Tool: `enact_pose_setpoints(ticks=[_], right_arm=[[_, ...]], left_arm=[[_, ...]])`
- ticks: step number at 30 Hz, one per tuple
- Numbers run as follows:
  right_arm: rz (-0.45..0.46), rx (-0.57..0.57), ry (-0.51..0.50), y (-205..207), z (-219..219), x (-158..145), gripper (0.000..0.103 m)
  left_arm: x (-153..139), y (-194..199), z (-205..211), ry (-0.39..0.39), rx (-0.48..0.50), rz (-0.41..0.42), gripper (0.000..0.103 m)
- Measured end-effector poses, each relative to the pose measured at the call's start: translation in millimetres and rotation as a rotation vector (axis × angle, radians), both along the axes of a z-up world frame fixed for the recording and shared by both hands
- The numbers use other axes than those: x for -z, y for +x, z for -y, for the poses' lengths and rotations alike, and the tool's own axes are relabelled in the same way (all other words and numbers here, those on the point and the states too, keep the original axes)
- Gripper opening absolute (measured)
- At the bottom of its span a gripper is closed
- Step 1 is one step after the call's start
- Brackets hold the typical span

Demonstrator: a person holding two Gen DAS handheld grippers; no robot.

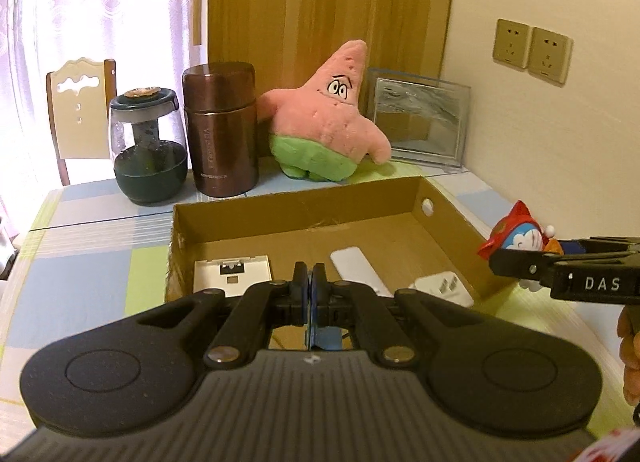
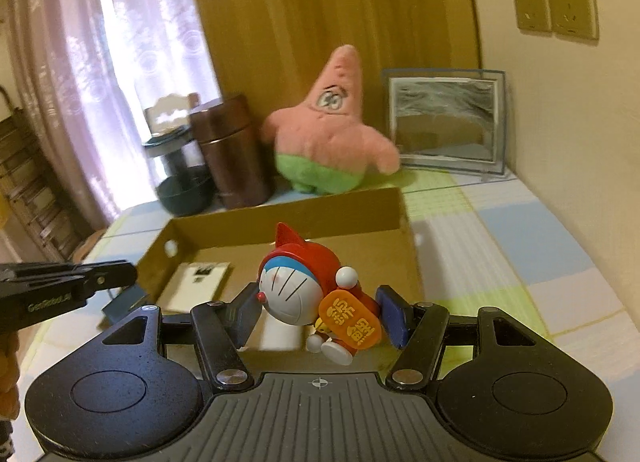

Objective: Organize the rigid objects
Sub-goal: 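Open both tools to drop the binder clip and Doraemon figure into the box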

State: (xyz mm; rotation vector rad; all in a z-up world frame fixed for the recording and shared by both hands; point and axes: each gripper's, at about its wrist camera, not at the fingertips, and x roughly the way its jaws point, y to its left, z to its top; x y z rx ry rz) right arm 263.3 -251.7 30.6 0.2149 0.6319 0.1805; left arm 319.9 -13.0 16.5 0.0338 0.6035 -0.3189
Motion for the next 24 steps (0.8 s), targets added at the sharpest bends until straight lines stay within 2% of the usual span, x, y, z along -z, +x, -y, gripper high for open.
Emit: enact_pose_setpoints(ticks=[14, 17, 19, 24], right_arm=[[-0.043, 0.059, -0.02, 48.5, 21.3, 24.9, 0.059], [-0.052, 0.064, -0.019, 50.7, 23.2, 28.2, 0.059], [-0.055, 0.066, -0.019, 51.0, 23.8, 29.4, 0.059], [-0.05, 0.078, -0.01, 53.2, 26.4, 29.1, 0.059]], left_arm=[[32.2, 36.6, 22.7, 0.019, 0.012, -0.054, 0.0], [37.3, 39.4, 25.1, 0.03, 0.014, -0.064, 0.006], [38.3, 38.7, 24.8, 0.031, 0.007, -0.062, 0.013], [35.4, 37.1, 21.1, 0.021, -0.008, -0.057, 0.014]])
